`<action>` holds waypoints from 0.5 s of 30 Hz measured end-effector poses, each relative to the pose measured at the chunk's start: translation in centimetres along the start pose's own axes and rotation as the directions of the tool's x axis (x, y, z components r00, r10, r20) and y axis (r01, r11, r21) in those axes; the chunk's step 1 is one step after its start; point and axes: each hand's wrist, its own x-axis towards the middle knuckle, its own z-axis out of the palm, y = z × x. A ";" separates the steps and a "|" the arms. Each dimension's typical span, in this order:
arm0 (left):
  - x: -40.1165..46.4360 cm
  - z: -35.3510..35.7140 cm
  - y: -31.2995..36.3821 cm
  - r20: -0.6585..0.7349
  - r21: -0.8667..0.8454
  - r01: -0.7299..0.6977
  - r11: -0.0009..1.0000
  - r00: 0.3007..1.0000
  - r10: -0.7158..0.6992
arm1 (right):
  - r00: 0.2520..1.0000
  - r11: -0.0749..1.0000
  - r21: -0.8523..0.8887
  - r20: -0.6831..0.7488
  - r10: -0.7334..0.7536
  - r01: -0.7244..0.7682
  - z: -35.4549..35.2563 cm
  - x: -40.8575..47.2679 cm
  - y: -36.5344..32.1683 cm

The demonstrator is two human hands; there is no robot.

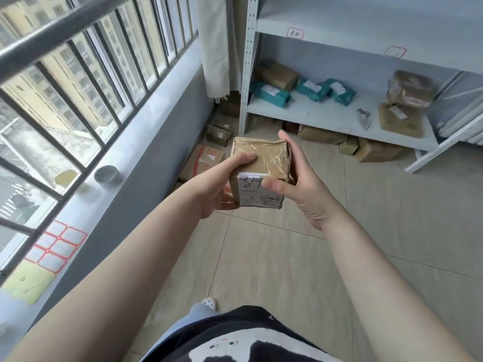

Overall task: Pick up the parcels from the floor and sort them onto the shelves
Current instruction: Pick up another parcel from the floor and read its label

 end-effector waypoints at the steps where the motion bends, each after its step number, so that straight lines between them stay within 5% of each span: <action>1: -0.3 0.1 0.3 -0.004 0.017 0.008 1.000 1.000 -0.008 | 1.000 1.000 -0.025 0.002 -0.007 0.007 -0.2 0.1 -0.3; 10: -1.8 1.4 1.3 0.091 0.061 -0.273 0.960 0.959 0.267 | 0.981 0.995 0.077 -0.179 0.079 -0.066 -1.0 0.5 -2.4; 15: -1.7 1.4 1.3 -0.097 0.035 -0.353 0.935 0.930 0.355 | 0.973 0.985 0.091 -0.165 0.160 -0.146 -1.1 0.6 -2.7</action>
